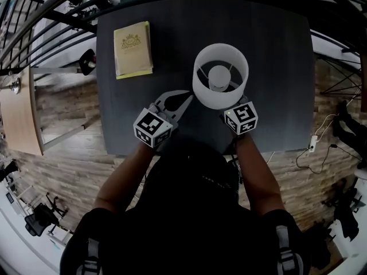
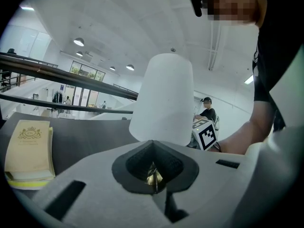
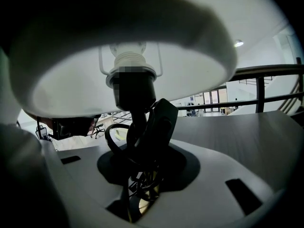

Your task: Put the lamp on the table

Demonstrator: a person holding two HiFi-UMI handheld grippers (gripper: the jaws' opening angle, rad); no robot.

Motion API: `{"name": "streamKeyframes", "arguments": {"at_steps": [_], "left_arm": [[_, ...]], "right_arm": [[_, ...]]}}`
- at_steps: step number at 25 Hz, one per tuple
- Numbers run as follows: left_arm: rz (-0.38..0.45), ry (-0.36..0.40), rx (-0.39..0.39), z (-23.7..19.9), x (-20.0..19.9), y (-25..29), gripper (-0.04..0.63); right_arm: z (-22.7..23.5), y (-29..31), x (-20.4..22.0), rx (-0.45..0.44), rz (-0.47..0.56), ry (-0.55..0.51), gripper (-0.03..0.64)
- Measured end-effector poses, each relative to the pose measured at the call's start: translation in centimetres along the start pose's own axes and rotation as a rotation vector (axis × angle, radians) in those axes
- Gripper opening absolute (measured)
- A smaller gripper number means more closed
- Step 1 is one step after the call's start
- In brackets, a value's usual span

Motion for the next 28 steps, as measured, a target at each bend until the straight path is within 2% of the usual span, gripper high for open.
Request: {"name": "streamKeyframes", "arguments": {"at_steps": [13,28], "left_arm": [[-0.004,-0.013,-0.004,0.7,0.4,-0.4,0.009],[-0.012,0.004,0.024,2.9,0.1,-2.8,0.009]], "right_arm": [[-0.1,-1.2,1.2,-0.001,0.013,0.008,0.117],[0.0,-5.1,3.3,0.065,-0.033,-0.015,0.13]]}}
Point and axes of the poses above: the fingertips, and each gripper's own axes: y forward along the fingers, z to its right, x out of its underside, the point moved 5 cm from there along -y, backward along the fingers, and after that the axes turned 11 degrees about z, right-handed, at the moved point
